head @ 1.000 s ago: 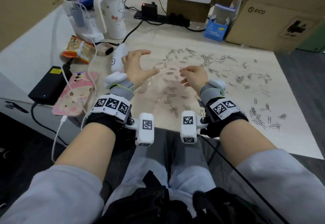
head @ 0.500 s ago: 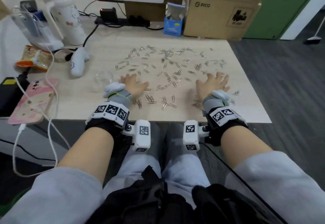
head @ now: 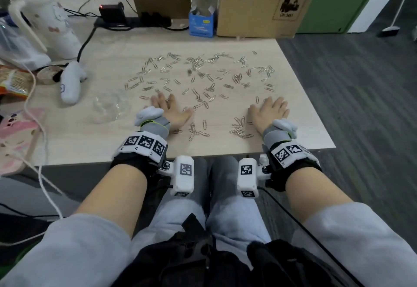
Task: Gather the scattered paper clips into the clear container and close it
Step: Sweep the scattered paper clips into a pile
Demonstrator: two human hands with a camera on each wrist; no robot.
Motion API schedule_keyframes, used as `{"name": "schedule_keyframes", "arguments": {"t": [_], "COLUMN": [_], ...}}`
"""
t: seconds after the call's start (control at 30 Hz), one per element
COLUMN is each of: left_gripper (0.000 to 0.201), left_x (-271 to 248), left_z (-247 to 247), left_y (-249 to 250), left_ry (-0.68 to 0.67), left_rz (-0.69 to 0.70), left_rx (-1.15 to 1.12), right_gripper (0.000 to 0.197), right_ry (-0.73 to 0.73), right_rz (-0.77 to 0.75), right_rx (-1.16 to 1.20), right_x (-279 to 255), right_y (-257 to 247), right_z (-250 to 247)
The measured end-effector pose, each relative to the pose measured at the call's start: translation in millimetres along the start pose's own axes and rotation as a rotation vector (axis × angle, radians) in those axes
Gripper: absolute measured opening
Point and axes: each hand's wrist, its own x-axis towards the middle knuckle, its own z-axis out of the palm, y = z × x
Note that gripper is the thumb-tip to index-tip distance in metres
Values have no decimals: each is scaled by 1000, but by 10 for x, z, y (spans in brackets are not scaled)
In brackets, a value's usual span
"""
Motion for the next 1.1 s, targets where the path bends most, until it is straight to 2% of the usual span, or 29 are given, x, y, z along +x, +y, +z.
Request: {"name": "schedule_keyframes", "arguments": {"t": [0.23,0.33,0.43,0.57,0.7,0.83,0.93,1.0,1.1], "left_gripper": [83,78,77,82,81,64,51,42,34], "left_x": [34,-8,-35,-109,-214,-320,-385,-402,-425], "left_z": [-62,-174,-314,-454,-494,-458,-356,-300,-237], "left_y": [287,318,178,-63,-248,-331,-371,-390,-364], "left_ry": [-44,-62,27,157,141,89,62,87,139], "left_rz": [84,183,221,156,80,18,2,0,13], "left_rx": [-24,-193,-481,-510,-369,-340,-341,-301,-346], "right_gripper": [61,47,44,43,54,77,88,85,67], "right_ry": [-135,-173,-172,-49,48,-49,-140,-198,-205], "right_rz": [-188,-284,-337,-285,-171,-99,-62,-58,-92], "right_rx": [-17,94,302,376,298,161,58,33,82], "right_x": [17,18,-9,-22,-57,-146,-230,-271,-352], "right_y": [-392,-538,-607,-555,-413,-269,-166,-124,-110], "right_z": [110,125,23,-92,-182,-303,-366,-357,-264]}}
